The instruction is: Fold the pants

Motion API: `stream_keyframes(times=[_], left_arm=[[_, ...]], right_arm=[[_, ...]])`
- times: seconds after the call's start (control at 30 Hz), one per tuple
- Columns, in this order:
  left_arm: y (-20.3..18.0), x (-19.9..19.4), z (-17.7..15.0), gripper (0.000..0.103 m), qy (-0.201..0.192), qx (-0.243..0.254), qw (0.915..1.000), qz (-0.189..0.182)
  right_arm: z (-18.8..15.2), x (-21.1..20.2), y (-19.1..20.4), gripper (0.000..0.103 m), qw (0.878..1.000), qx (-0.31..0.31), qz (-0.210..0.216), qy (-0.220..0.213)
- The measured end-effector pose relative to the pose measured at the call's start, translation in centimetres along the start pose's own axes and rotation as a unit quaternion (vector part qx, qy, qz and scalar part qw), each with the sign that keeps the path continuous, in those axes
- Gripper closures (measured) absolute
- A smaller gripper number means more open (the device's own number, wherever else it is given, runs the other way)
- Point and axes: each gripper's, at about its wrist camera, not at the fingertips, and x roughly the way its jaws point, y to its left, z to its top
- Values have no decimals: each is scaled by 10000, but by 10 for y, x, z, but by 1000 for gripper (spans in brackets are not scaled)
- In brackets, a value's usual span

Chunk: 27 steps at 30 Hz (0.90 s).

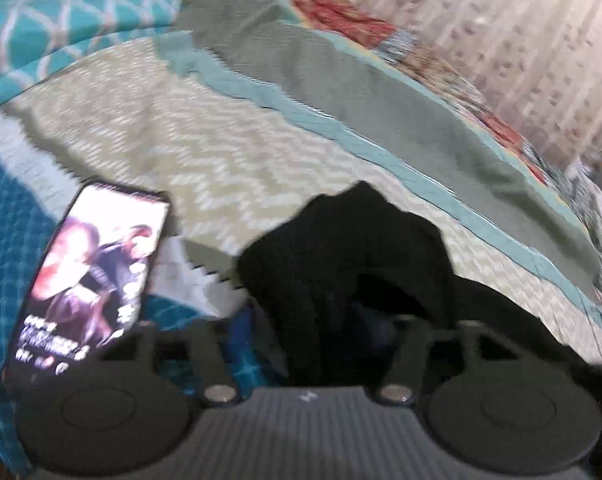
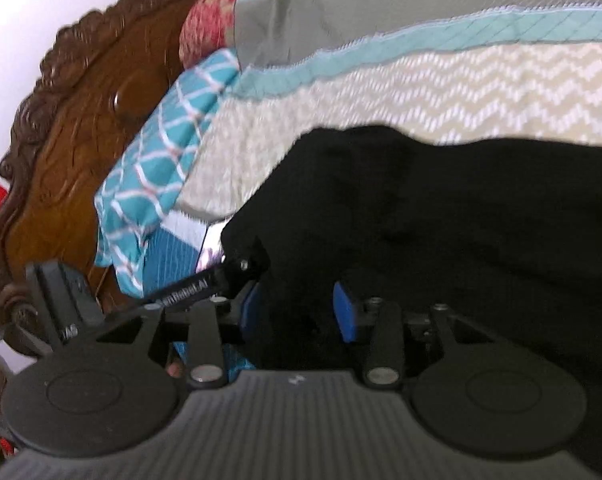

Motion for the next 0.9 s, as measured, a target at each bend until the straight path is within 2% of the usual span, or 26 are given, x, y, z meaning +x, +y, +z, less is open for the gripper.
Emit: stream_keyframes(times=[0.07,0.13,0.2,0.23,0.27,0.3,0.37,0.4,0.5,0.57,0.67,0.7,0.73,0.77,0.83,0.9], left_arm=[[9,4,3,6,34,-171,9998,-25],[15,17,7,3,287,-538,9977,-279],[18,26,13,6,282,-736,9960,-427],[17,31,17,14,292,-802,9948,-563],[18,35,21,43,319,-919,9930,-676],[19,38,23,63,358,-1063,9913,-689],[17,38,24,78,301,-1123,9906,-726],[14,33,24,80,226,-1052,9915,-734],[-11,8,23,81,-226,-434,9960,-746],[-35,-10,18,81,-521,99,9956,-766],[-74,-26,4,81,-691,921,9904,-759],[-88,-28,-1,81,-704,1200,9871,-795],[-102,-30,-7,81,-710,1474,9831,-828],[-115,-33,-14,81,-724,1718,9787,-860],[-141,-39,-28,81,-765,2200,9679,-949],[-167,-42,-44,81,-805,2656,9549,-1054]], right_arm=[[-4,3,-1,59,10000,-1,-22,89],[-4,8,-2,59,9999,46,-93,131],[-5,8,-4,59,9997,118,-139,141],[-7,6,-7,59,9997,158,-160,137],[-7,7,-9,59,9995,202,-191,124],[-7,7,-8,59,9994,232,-235,103],[-7,2,-11,59,9992,274,-304,18],[-6,-3,-13,59,9990,316,-318,-94],[-4,-17,-21,59,9973,518,-270,-448],[-3,-20,-34,59,9943,865,-284,-557],[-8,-4,-58,60,9884,1425,-517,-123],[-11,1,-64,64,9870,1495,-583,58],[-15,-3,-67,68,9860,1569,-561,21],[-16,-11,-71,66,9846,1690,-447,-93],[-14,-37,-78,66,9817,1821,-300,-475],[-11,-74,-83,66,9795,1723,-418,-961]])
